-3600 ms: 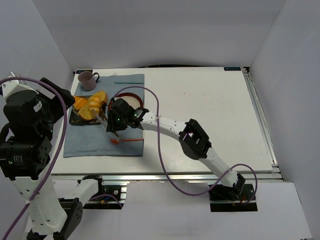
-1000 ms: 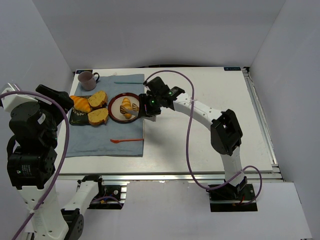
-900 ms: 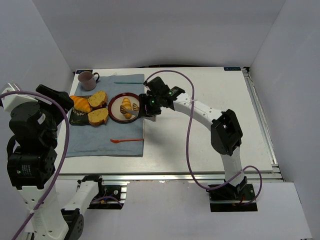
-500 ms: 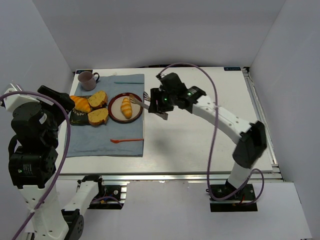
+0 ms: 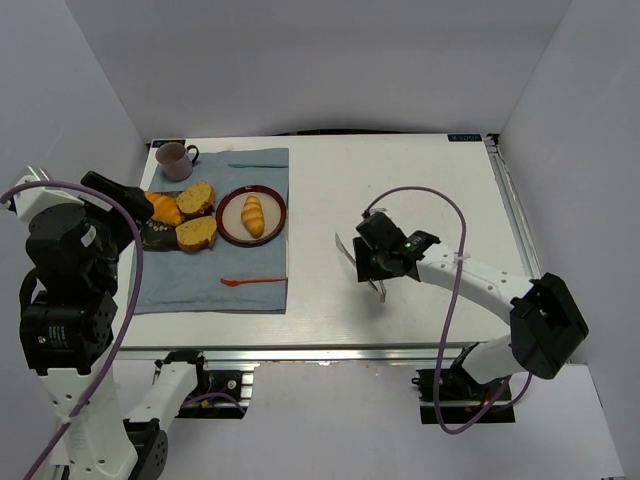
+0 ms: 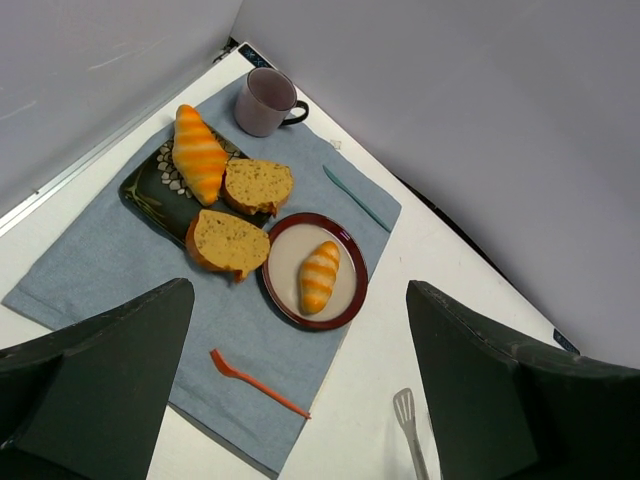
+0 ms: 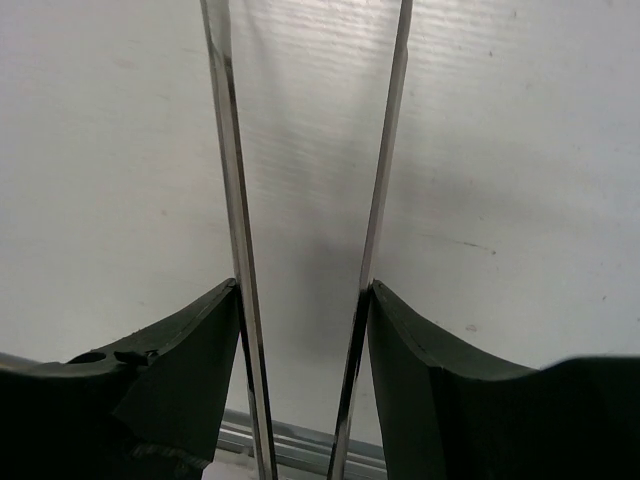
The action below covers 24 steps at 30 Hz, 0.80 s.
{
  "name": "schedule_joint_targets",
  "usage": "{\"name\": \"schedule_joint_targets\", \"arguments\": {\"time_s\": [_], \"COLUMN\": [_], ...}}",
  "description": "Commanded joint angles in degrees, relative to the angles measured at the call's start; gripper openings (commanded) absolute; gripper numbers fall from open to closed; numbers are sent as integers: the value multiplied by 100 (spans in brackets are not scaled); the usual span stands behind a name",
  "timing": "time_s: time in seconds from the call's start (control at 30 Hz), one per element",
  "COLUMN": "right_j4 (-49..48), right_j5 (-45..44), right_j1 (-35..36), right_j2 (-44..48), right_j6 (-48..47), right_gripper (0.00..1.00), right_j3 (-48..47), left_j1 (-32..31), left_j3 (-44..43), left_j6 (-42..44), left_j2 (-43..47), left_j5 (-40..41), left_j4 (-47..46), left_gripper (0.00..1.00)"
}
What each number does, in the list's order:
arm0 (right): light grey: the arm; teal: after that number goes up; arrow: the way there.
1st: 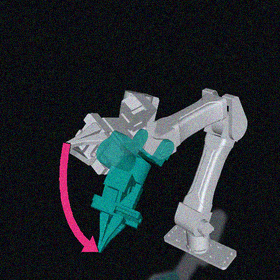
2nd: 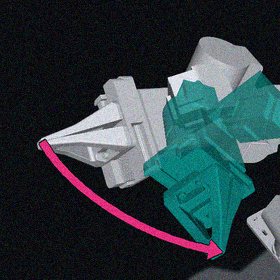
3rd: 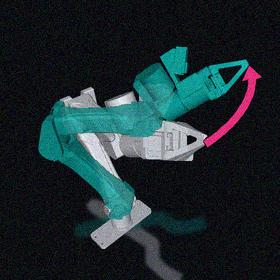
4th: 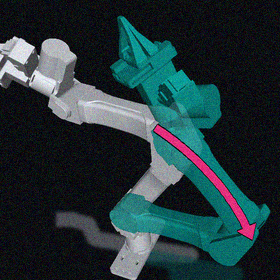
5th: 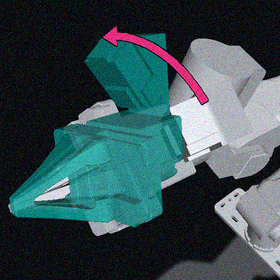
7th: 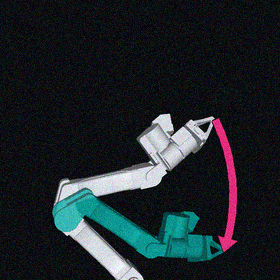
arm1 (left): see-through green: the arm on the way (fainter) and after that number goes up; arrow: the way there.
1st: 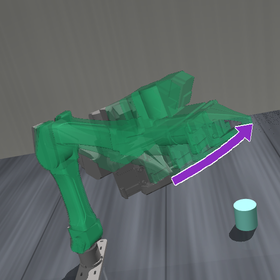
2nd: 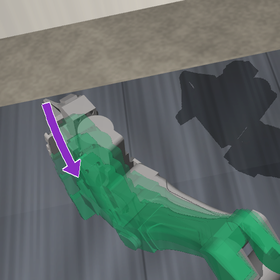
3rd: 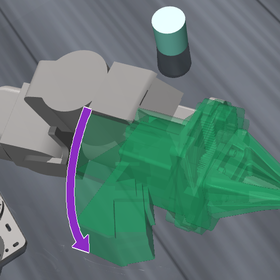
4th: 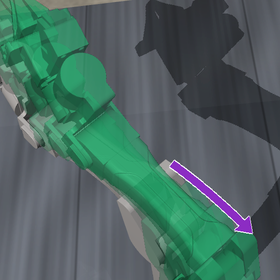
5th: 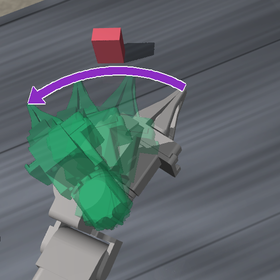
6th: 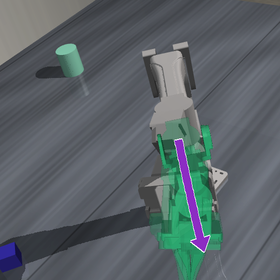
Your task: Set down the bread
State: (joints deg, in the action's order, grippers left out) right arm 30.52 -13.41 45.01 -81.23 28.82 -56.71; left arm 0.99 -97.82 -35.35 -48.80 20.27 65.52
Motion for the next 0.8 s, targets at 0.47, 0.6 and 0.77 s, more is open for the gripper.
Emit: {"name": "schedule_joint_targets", "arguments": {"time_s": [0.47,0.6,0.77], "right_j4": [-512,-503,-565], "right_j5": [-83,110,374], "right_j1": [754,868,1044], "right_j2": [-1430,-1571,-1773], "right_j6": [467,511,520], "right_gripper": [60,61,61], "right_j3": [-482,-446,-595], "left_j1": [-12,-20,-12], "left_j3": [-114,-132,-97], "left_j6": [125,151,160], "left_j2": [-60,-51,-34], "left_j5": [-182,-155,-146], "left_j4": [49,84,84], "left_gripper": [98,98,98]}}
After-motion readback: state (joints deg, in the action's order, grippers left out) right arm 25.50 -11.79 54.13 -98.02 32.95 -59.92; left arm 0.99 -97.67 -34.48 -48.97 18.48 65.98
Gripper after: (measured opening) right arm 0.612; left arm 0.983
